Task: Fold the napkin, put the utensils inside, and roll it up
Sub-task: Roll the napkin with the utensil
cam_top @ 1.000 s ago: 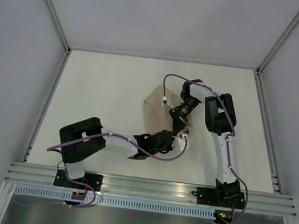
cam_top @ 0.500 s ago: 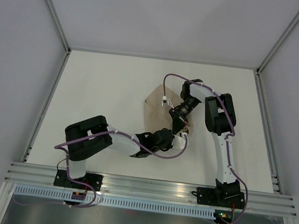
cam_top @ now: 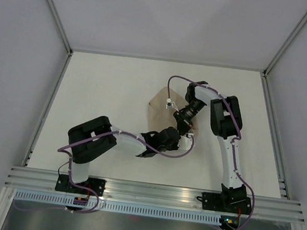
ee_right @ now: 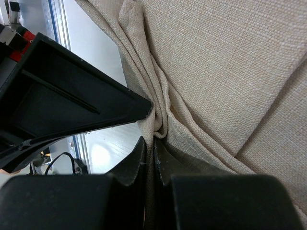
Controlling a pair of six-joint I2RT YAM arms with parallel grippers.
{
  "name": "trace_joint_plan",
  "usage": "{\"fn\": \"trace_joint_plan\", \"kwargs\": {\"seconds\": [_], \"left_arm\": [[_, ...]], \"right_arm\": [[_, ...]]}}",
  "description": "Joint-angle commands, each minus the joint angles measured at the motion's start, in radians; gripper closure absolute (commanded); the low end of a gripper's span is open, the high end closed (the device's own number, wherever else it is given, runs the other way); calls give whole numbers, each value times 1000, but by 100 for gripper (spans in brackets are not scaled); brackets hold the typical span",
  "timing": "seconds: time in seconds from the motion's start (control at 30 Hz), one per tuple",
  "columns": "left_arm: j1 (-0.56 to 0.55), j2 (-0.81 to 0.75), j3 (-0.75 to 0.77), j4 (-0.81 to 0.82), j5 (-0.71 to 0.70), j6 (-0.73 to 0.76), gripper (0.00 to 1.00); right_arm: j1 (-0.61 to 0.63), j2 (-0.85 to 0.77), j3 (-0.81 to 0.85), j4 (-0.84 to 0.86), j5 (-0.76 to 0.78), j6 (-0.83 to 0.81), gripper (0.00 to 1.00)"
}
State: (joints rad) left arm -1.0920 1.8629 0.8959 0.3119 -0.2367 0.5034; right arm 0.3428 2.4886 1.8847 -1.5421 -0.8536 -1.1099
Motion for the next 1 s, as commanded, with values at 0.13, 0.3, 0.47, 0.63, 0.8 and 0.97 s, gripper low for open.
{"fn": "trace_joint_plan", "kwargs": {"seconds": [0.13, 0.3, 0.47, 0.63, 0.8, 0.97], "left_arm": [[27, 56, 46, -148, 128, -6, 73], [44, 62, 61, -188, 166, -23, 87], [69, 64, 83, -246, 221, -49, 98], [113, 70, 123, -306, 335, -92, 98], [165, 81, 162, -408, 463, -135, 98], [207, 99, 205, -464, 546, -163, 98]], "right_arm": [[-2, 50, 22, 88, 60, -45, 93], [-2, 50, 21, 88, 59, -44, 93], [-2, 43, 11, 89, 53, -47, 92], [-2, 26, -1, 91, 37, -51, 82], [-4, -37, -15, 115, 11, -39, 66], [-10, -129, -54, 229, -4, 54, 52]]}}
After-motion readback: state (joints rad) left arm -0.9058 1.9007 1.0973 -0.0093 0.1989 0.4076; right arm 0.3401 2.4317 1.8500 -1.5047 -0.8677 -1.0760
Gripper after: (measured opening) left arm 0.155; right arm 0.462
